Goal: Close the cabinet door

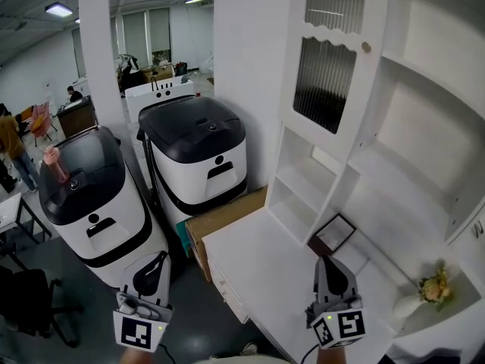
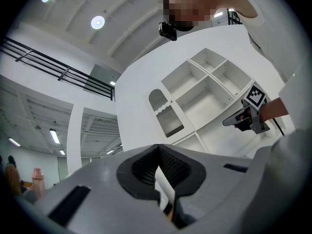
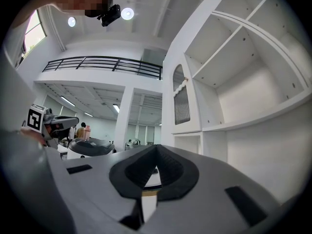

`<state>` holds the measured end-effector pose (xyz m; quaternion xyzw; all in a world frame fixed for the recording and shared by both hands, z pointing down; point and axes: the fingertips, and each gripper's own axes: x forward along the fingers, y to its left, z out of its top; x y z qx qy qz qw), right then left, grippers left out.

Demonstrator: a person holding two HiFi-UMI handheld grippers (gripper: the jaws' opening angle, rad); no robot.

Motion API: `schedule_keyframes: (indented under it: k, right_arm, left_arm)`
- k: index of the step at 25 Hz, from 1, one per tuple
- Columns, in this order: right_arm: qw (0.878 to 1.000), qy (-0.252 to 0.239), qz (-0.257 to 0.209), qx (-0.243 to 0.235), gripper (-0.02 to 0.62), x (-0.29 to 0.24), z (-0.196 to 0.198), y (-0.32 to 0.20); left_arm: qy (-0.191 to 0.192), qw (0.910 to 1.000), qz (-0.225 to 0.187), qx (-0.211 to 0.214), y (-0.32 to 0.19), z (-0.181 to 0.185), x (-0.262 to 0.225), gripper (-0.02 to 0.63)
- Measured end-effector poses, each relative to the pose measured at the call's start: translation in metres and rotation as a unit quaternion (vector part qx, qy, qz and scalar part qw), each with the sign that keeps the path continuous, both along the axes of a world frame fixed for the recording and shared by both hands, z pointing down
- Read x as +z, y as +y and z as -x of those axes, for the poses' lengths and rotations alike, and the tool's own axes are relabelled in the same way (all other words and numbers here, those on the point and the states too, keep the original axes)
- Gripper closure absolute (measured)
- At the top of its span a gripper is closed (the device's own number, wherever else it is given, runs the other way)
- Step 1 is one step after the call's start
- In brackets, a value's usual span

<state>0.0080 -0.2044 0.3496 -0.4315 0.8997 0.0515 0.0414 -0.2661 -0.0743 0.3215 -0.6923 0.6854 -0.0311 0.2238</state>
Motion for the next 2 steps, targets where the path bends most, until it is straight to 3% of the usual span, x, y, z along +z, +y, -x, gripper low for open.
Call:
schedule_keyframes:
  k: [2]
  right_arm:
    - [1.000, 0.001, -0.003, -0.004, 0.598, -0.0012, 0.0001, -0.0008]
  left_arm:
    - [-0.001, 1.0000, 0.000, -0.002, -0.0003, -0.0029, -0.0002, 0.601]
